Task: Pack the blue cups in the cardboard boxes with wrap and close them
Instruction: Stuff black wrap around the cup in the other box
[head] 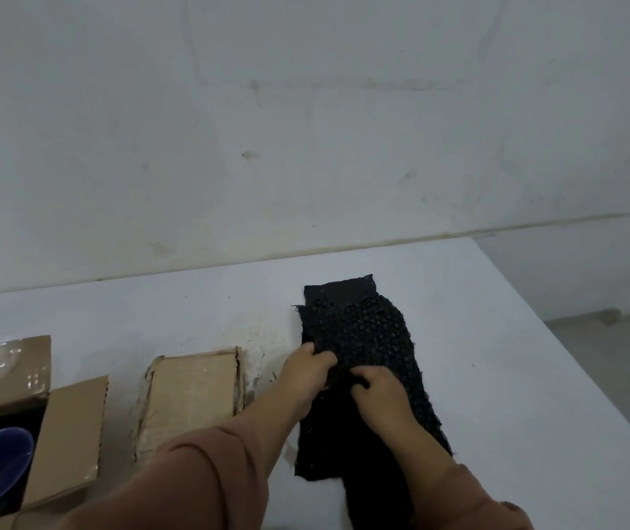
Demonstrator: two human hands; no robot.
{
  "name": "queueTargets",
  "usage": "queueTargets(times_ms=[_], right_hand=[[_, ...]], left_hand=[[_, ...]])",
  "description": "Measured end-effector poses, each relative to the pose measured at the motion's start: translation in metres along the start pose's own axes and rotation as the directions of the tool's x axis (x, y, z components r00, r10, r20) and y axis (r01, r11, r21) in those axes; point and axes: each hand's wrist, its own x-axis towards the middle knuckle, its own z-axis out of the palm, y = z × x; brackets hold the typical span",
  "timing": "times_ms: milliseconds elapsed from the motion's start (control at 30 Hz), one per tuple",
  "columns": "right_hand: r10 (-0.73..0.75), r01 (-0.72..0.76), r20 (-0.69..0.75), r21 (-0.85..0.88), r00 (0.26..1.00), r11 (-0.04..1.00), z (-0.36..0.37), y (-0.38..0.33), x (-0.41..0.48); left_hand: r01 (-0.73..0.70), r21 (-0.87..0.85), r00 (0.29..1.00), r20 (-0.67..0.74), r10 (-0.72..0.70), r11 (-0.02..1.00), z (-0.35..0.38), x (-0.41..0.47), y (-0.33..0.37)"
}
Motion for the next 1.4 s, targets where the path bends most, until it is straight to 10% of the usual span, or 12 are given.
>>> queueTargets(times_ms=[100, 200, 333, 500, 600, 933, 1100, 1300, 1400], right_hand=[[0.183, -0.092, -0.199, 0.396, 0.963, 0.914, -0.023, -0.002, 0.007], [0.33, -0.298, 0.14, 0.816, 0.933, 0.496, -0.035, -0.013, 0.01], [0.1, -0.457, 0.448, 0.884, 0.888, 0.095, -0.041, -0.037, 0.013], [-0.119, -0.3, 0.395, 0.833, 0.911, 0.464, -0.038, -0.073, 0.008], [-0.203, -0.187, 0.361, 0.796, 0.91, 0.576, -0.031, -0.1, 0.001], [-0.287, 0.005, 0.233, 0.768, 0.929, 0.64, -0.002, -0.187, -0.014], [-0.356, -0.017, 0.324, 0.76, 0.876, 0.65, 0.016, -0.214, -0.026], [-0.462, 0.222, 0.345, 0.552, 0.817, 0.804, 0.046, -0.261, -0.038], [-0.505, 0.309, 0.328, 0.498, 0.798, 0.811, 0.064, -0.289, -0.045]], left_hand=[[-0.06, -0.38, 0.994, 0.066, 0.092, 0.923, -0.016, -0.011, 0.021], [-0.094, -0.568, 0.976, 0.108, 0.188, 0.817, -0.047, -0.024, 0.035], [-0.138, -0.507, 0.955, 0.16, 0.25, 0.851, -0.097, -0.049, 0.038], [-0.064, -0.471, 0.908, 0.337, 0.247, 0.88, -0.159, -0.073, 0.038], [-0.139, -0.292, 0.963, 0.185, 0.198, 0.946, -0.191, -0.076, 0.044], [-0.253, -0.278, 0.967, -0.043, 0.251, 0.927, -0.284, -0.103, 0.047], [-0.217, -0.336, 0.943, 0.17, 0.286, 0.917, -0.34, -0.121, 0.042], [-0.298, 0.483, 0.952, 0.085, 0.295, 0.823, -0.373, -0.128, 0.05], [-0.326, 0.524, 0.941, 0.261, 0.216, 0.787, -0.376, -0.133, 0.058]])
